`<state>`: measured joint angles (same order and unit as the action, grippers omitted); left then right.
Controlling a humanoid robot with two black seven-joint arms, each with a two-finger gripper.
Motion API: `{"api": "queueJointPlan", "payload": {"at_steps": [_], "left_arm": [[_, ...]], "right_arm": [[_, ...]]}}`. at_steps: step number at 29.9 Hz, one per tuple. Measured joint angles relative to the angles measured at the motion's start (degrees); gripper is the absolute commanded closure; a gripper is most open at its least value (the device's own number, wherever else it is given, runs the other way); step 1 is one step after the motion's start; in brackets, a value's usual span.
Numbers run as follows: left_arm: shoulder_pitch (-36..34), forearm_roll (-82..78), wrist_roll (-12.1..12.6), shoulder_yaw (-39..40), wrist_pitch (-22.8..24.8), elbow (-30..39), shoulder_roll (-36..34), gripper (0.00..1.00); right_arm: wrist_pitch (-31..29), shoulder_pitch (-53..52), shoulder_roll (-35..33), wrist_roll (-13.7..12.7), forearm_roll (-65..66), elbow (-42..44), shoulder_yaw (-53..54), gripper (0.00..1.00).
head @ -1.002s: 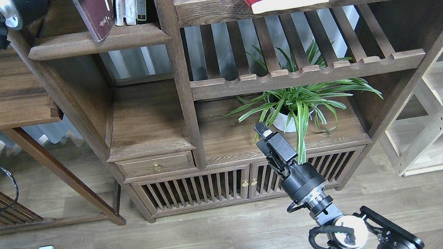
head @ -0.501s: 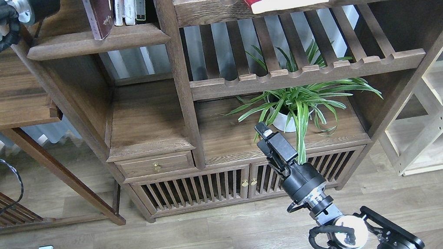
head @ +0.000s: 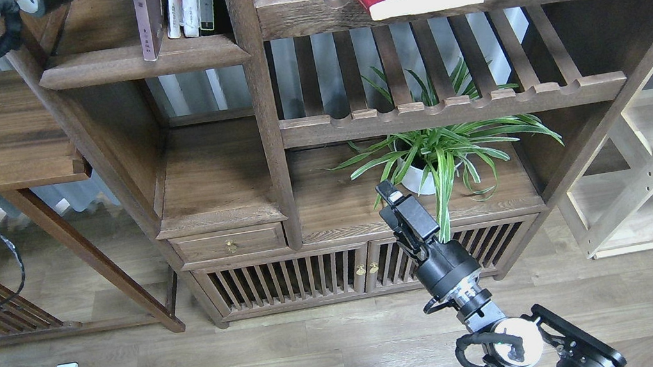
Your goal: Organize books on shelf
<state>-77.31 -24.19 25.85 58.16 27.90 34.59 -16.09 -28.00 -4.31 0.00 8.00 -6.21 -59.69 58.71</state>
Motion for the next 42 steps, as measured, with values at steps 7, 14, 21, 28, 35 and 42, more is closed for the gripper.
{"api": "queueJointPlan", "payload": {"at_steps": [7,14,21,28,35,42], "left_arm": [[4.31,0.45,-0.16,0.40,0.10,4.97,-3.19,0.30],[5.86,4.12,-0.15,-0.19,0.11,7.18,-3.28,0.30],[9.00,4.38,-0.02,0.36,0.11,13.48,-4.22,0.29],[10.54,4.58,-0.01,0.67,0.11,16.50,-6.13,0.27],[13.97,6.81,0.46,0.99,-0.03,22.36,-9.56,0.27],[19.83,9.58,0.58,3.23,-0.23,29.40,-13.75,0.27]], "right_arm": [[0.00,0.26,0.00,-0.14,-0.14,0.00,-0.17,0.01],[0.00,0.20,0.00,-0.16,-0.20,-0.07,-0.17,0.01],[0.00,0.25,0.00,-0.09,-0.21,-0.07,-0.10,0.01],[0.00,0.34,0.00,-0.09,-0.30,-0.07,-0.17,0.01],[0.00,0.39,0.01,-0.27,-0.30,-0.08,-0.62,0.01],[0.00,0.52,0.00,-0.49,-0.24,-1.03,-0.92,0.01]]}}
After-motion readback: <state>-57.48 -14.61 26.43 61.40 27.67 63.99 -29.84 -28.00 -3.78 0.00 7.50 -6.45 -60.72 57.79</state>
